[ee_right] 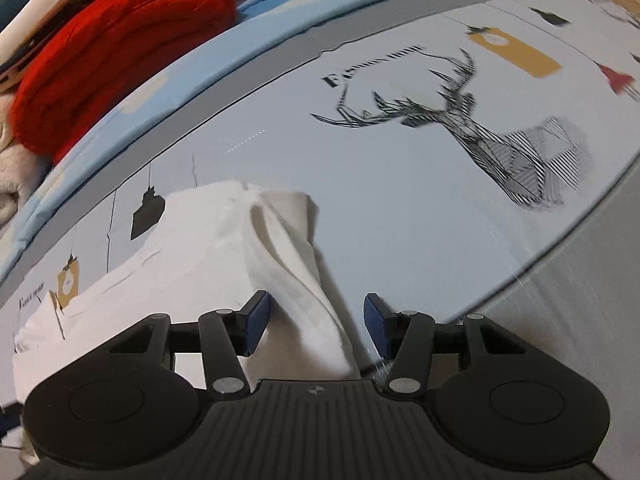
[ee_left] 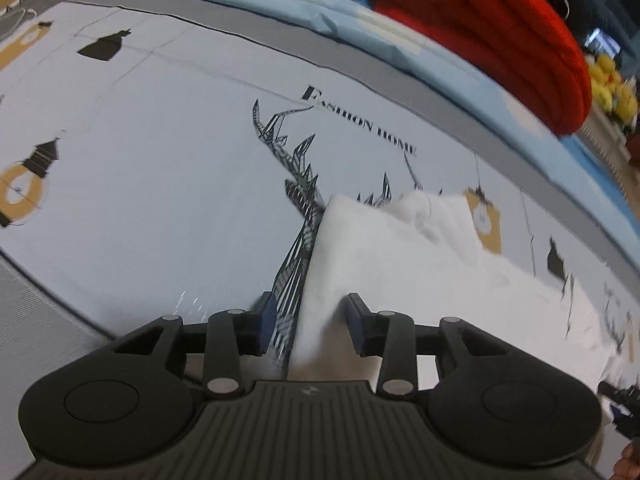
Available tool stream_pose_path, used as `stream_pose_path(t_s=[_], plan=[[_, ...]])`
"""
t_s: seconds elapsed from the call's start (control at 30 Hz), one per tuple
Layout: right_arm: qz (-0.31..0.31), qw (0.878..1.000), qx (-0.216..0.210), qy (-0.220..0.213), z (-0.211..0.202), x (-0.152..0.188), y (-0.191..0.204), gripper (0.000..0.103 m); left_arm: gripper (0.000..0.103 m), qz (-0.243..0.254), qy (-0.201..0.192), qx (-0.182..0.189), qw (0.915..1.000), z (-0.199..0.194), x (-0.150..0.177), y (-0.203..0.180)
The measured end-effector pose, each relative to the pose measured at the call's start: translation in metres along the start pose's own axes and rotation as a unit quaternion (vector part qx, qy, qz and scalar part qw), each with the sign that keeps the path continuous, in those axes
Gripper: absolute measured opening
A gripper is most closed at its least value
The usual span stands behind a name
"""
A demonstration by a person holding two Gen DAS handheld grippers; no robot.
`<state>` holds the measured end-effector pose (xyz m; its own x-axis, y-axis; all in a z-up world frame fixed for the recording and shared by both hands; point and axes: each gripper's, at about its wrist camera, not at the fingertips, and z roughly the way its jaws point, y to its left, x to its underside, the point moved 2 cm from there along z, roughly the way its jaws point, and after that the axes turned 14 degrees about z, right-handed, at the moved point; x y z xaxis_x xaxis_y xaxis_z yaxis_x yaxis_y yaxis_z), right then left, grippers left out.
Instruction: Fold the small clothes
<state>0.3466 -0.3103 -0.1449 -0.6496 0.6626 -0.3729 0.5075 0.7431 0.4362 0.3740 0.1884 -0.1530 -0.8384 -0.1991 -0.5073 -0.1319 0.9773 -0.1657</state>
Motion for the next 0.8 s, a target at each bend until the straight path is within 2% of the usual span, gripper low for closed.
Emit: stream_pose_path(t_s=[0.03, 0.07, 0.1, 0.13, 0.17, 0.23, 0.3, 0.33, 0.37, 0.4, 0.47, 0.5, 0.57, 0.63, 0.67, 0.7, 0.73, 0.77, 0.8], plan=[[-0.006, 1.000, 0.001, -0.001, 0.003, 0.000, 0.001, 0.053, 0.039, 0.003, -0.005, 0.005, 1.0000, 0.003, -0.001, 0.000], [-0.013, 1.000, 0.001, -0.004, 0.004, -0.001, 0.002, 0.051, 0.024, 0.014, -0.010, 0.012, 0.9998, 0.007, 0.000, -0.003], [-0.020, 1.000, -0.001, -0.010, 0.006, -0.002, 0.004, 0.046, 0.014, 0.035, -0.008, 0.022, 0.9991, 0.010, -0.001, -0.007], [-0.025, 1.000, -0.009, -0.013, 0.007, -0.002, 0.007, 0.024, 0.011, 0.056, -0.009, 0.015, 0.9983, 0.008, -0.001, -0.010], [-0.029, 0.999, -0.021, -0.011, 0.008, -0.003, 0.010, 0.011, 0.008, 0.069, -0.018, 0.005, 0.9975, 0.006, -0.004, -0.012], [-0.038, 0.998, -0.031, -0.035, 0.004, -0.005, 0.017, 0.010, 0.007, 0.068, -0.058, -0.002, 0.9960, -0.004, -0.010, -0.016], [-0.027, 0.997, -0.049, -0.060, -0.003, -0.009, 0.022, 0.010, 0.012, 0.097, -0.091, -0.014, 0.9910, -0.013, -0.015, -0.024], [-0.021, 0.996, -0.057, -0.069, -0.006, -0.012, 0.023, 0.011, 0.013, 0.109, -0.084, -0.031, 0.9900, -0.013, -0.016, -0.027], [-0.017, 0.995, -0.058, -0.079, -0.008, -0.014, 0.024, 0.014, 0.019, 0.116, -0.065, -0.041, 0.9902, -0.012, -0.016, -0.029], [-0.018, 0.995, -0.041, -0.090, -0.010, -0.015, 0.025, 0.017, 0.024, 0.120, -0.051, -0.041, 0.9906, -0.011, -0.015, -0.030], [-0.024, 0.995, -0.006, -0.099, -0.012, -0.016, 0.024, 0.032, 0.024, 0.125, -0.055, -0.053, 0.9892, -0.021, -0.012, -0.031], [-0.023, 0.995, -0.004, -0.094, -0.013, -0.016, 0.022, 0.032, 0.024, 0.126, -0.060, -0.058, 0.9885, -0.026, -0.011, -0.030], [-0.014, 0.996, -0.009, -0.087, -0.019, -0.017, 0.017, 0.032, 0.024, 0.121, -0.056, -0.028, 0.9907, -0.035, -0.006, -0.026], [-0.021, 0.996, -0.022, -0.084, -0.026, -0.014, 0.014, 0.032, 0.024, 0.128, -0.019, 0.013, 0.9915, -0.031, 0.005, -0.024], [-0.030, 0.997, -0.021, -0.074, -0.025, -0.012, 0.011, 0.034, 0.025, 0.143, 0.016, 0.014, 0.9895, -0.024, 0.014, -0.025], [-0.039, 0.998, -0.004, -0.048, -0.019, -0.010, 0.005, 0.035, 0.033, 0.164, 0.041, -0.016, 0.9855, -0.019, 0.023, -0.026], [-0.047, 0.998, 0.023, -0.017, -0.010, -0.008, -0.002, 0.035, 0.040, 0.176, 0.037, -0.036, 0.9831, -0.023, 0.029, -0.027], [-0.046, 0.998, 0.051, -0.003, -0.007, -0.007, -0.009, 0.044, 0.041, 0.179, 0.027, -0.050, 0.9821, -0.030, 0.030, -0.029], [-0.022, 0.997, 0.069, -0.017, -0.013, -0.012, -0.021, 0.044, 0.041, 0.181, 0.017, -0.058, 0.9816, -0.042, 0.029, -0.033]])
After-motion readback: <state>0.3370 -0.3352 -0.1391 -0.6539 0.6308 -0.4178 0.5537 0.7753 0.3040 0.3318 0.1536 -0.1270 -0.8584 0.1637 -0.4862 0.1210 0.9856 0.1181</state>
